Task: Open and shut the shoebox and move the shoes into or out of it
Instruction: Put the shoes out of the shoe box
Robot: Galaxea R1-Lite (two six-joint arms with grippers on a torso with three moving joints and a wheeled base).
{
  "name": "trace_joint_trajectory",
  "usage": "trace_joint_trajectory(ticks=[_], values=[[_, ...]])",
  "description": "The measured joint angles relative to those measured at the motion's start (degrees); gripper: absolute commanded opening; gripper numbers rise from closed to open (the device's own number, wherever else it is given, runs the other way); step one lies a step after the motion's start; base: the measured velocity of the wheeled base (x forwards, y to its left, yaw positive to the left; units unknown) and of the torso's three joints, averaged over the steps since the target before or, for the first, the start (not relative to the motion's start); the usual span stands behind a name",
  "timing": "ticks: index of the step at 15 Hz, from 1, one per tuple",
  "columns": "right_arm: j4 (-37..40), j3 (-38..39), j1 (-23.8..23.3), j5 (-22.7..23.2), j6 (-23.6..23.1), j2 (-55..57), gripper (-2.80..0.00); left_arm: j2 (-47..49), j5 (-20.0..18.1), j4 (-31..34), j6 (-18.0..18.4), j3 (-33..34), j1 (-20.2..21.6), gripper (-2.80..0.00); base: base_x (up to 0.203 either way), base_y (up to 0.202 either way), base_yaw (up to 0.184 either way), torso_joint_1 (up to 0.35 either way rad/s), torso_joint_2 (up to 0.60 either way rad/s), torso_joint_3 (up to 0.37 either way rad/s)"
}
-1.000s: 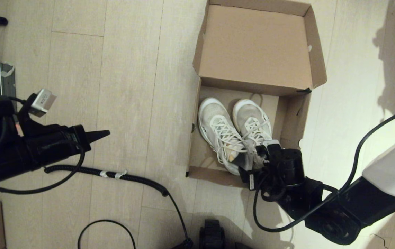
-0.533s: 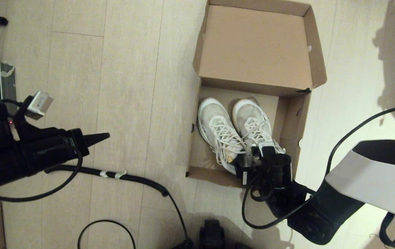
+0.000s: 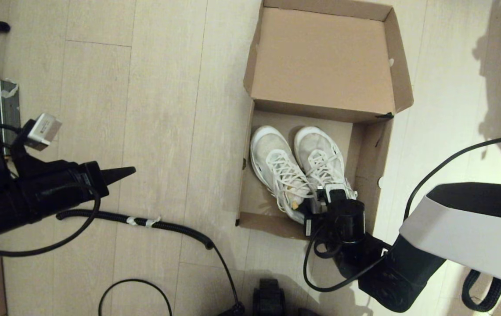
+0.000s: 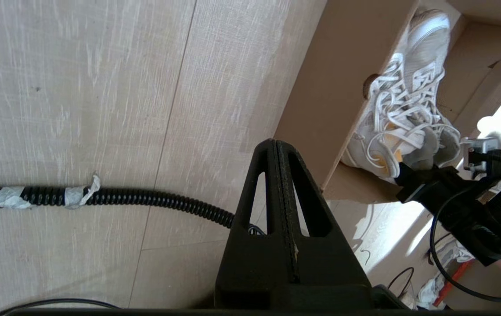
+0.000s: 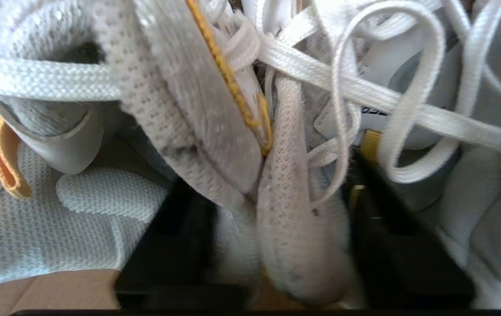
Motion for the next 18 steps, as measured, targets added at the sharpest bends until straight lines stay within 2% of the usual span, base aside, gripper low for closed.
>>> trace_joint_trajectory(ticks=[4, 8, 14, 16, 18], values=[[3.39, 0.20, 0.05, 0.44, -0.78, -4.65, -2.80, -1.77, -0.02, 0.38, -0.01, 0.01, 1.15, -2.80, 0.000, 0.000, 0.000, 0.000, 0.00, 0.000], [15.41, 1.08, 0.78, 2.37, -0.29, -13.99, -2.80, -4.74, -0.02, 0.91, -0.06, -0.23, 3.57, -2.80, 0.000, 0.000, 0.000, 0.000, 0.00, 0.000], [36.72, 0.71, 2.05, 13.68, 3.75, -30.73, -2.80, -12.32, -0.54, 6.42, -0.77, -0.39, 10.39, -2.80, 0.000, 0.000, 0.000, 0.000, 0.00, 0.000], [44.02, -0.79, 2.15, 17.26, 4.70, -37.62, -2.80, -13.77, -0.55, 6.81, -4.14, 0.52, 10.83, -2.80, 0.000, 0.000, 0.000, 0.000, 0.00, 0.000], [50.49, -2.53, 2.15, 19.19, 5.03, -44.98, -2.80, -16.11, -0.53, 7.41, -9.34, 1.74, 10.85, -2.80, 0.000, 0.000, 0.000, 0.000, 0.00, 0.000]])
